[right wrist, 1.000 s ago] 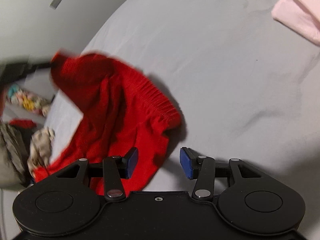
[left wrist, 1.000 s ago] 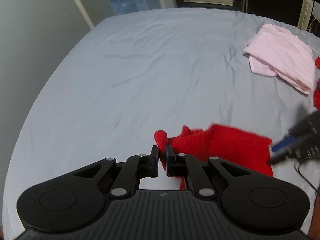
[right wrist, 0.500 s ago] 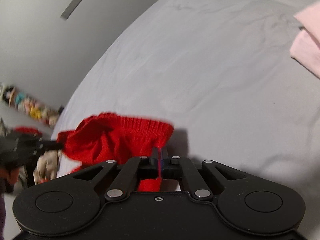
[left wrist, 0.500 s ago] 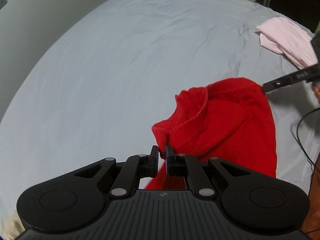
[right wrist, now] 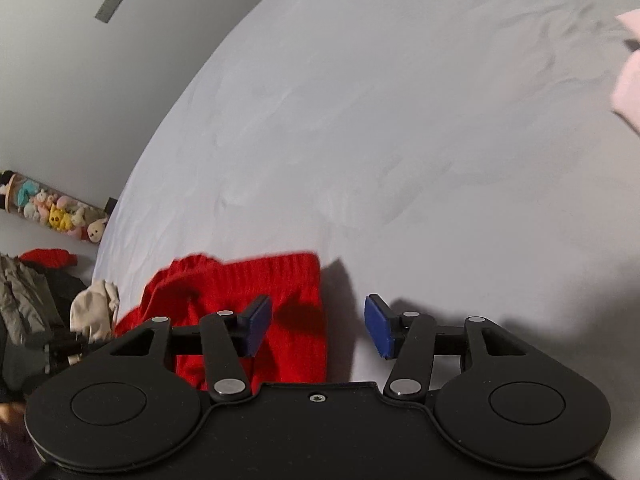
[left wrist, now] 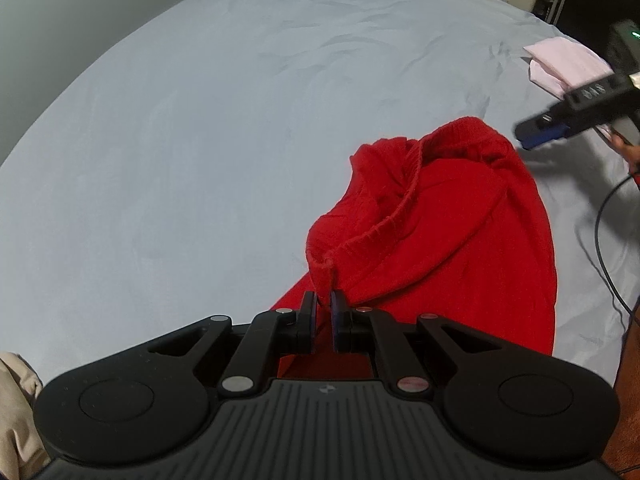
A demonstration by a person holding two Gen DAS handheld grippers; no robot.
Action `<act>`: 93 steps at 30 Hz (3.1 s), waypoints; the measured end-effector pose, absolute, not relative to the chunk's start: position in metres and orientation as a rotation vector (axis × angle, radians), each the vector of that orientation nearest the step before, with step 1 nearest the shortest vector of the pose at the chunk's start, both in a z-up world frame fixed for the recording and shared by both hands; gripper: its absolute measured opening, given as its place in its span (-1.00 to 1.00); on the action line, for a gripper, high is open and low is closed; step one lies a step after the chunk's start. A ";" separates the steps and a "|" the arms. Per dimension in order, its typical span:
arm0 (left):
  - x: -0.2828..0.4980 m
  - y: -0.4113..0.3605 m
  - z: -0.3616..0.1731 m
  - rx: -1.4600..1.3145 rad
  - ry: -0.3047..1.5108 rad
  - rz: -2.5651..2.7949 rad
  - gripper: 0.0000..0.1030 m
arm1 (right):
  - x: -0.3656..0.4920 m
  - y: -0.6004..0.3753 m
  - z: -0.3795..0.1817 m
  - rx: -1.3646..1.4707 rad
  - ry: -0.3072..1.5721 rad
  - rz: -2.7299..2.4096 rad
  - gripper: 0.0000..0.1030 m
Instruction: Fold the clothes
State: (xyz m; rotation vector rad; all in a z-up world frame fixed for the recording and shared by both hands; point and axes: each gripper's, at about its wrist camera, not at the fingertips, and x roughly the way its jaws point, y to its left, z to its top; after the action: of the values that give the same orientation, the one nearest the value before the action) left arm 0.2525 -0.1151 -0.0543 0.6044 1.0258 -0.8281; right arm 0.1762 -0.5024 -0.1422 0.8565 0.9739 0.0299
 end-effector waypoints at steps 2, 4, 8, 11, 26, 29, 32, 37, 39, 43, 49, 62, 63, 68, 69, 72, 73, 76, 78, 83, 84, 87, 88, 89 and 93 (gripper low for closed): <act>0.256 -0.113 -0.057 0.604 1.034 -0.824 -0.87 | 0.186 -0.505 -0.150 0.883 0.982 0.046 -0.05; 0.259 -0.111 -0.058 0.604 1.038 -0.818 -0.87 | 0.191 -0.506 -0.154 0.928 0.968 0.093 -0.32; 0.262 -0.111 -0.058 0.598 1.037 -0.796 -0.87 | 0.188 -0.499 -0.148 0.881 0.938 0.131 -0.86; 0.262 -0.109 -0.056 0.585 1.026 -0.791 -0.88 | 0.175 -0.496 -0.133 0.825 0.918 0.152 -0.88; 0.262 -0.086 -0.039 0.473 0.990 -0.761 -0.84 | 0.093 -0.428 -0.094 0.484 1.110 0.365 -0.89; 0.263 -0.096 -0.037 0.507 0.968 -0.790 -0.74 | 0.084 -0.408 -0.105 0.423 1.188 0.382 -0.88; 0.263 -0.109 -0.042 0.558 0.956 -0.821 -0.72 | 0.071 -0.412 -0.099 0.372 1.199 0.362 -0.78; 0.262 -0.125 -0.058 0.630 0.958 -0.885 -0.61 | 0.053 -0.425 -0.077 0.322 1.150 0.313 -0.51; 0.262 -0.126 -0.063 0.665 0.951 -0.883 -0.61 | 0.052 -0.430 -0.061 0.279 1.106 0.274 -0.45; 0.269 -0.133 -0.070 0.681 0.945 -0.904 -0.61 | 0.061 -0.441 -0.048 0.275 1.065 0.236 -0.45; 0.268 -0.144 -0.078 0.733 0.966 -1.030 -0.61 | 0.081 -0.431 -0.063 0.284 1.100 0.277 -0.45; 0.262 -0.131 -0.083 0.730 0.975 -1.131 -0.48 | 0.093 -0.379 -0.104 0.226 1.194 0.303 -0.82; 0.262 -0.130 -0.083 0.740 0.967 -1.136 -0.48 | 0.091 -0.378 -0.104 0.223 1.200 0.302 -0.82; 0.262 -0.133 -0.083 0.813 0.952 -1.163 -0.37 | 0.086 -0.381 -0.107 0.253 1.203 0.284 -0.82; 0.261 -0.135 -0.085 0.845 0.960 -1.179 -0.37 | 0.085 -0.381 -0.107 0.254 1.205 0.284 -0.82; 0.258 -0.138 -0.089 0.904 0.969 -1.199 -0.37 | 0.083 -0.381 -0.111 0.260 1.211 0.271 -0.82; 0.256 -0.138 -0.090 0.916 0.952 -1.196 -0.37 | 0.083 -0.381 -0.113 0.262 1.212 0.266 -0.82; 0.257 -0.140 -0.091 0.909 0.956 -1.196 -0.56 | 0.083 -0.383 -0.114 0.273 1.211 0.263 -0.82; 0.256 -0.142 -0.091 0.918 0.944 -1.188 -0.83 | 0.083 -0.382 -0.113 0.269 1.209 0.260 -0.82; 0.250 -0.138 -0.085 0.932 0.922 -1.157 -0.89 | 0.074 -0.375 -0.103 0.231 1.151 0.233 -0.63; 0.250 -0.136 -0.083 0.930 0.917 -1.147 -0.90 | 0.074 -0.375 -0.101 0.229 1.143 0.230 -0.51; 0.249 -0.129 -0.073 0.911 0.900 -1.108 -0.90 | 0.072 -0.374 -0.099 0.226 1.122 0.216 -0.42; 0.250 -0.127 -0.068 0.895 0.901 -1.097 -0.90 | 0.074 -0.373 -0.100 0.234 1.123 0.208 -0.42; 0.250 -0.125 -0.062 0.885 0.896 -1.085 -0.90 | 0.076 -0.372 -0.101 0.246 1.124 0.201 -0.42; 0.246 -0.124 -0.046 0.859 0.870 -1.033 -0.90 | 0.080 -0.359 -0.103 0.229 1.132 0.196 -0.42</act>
State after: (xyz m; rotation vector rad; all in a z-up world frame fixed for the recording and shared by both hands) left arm 0.2463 -0.1243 -0.0458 0.8594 0.8705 -1.0330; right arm 0.0802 -0.3595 -0.1027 0.2288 1.1323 0.1957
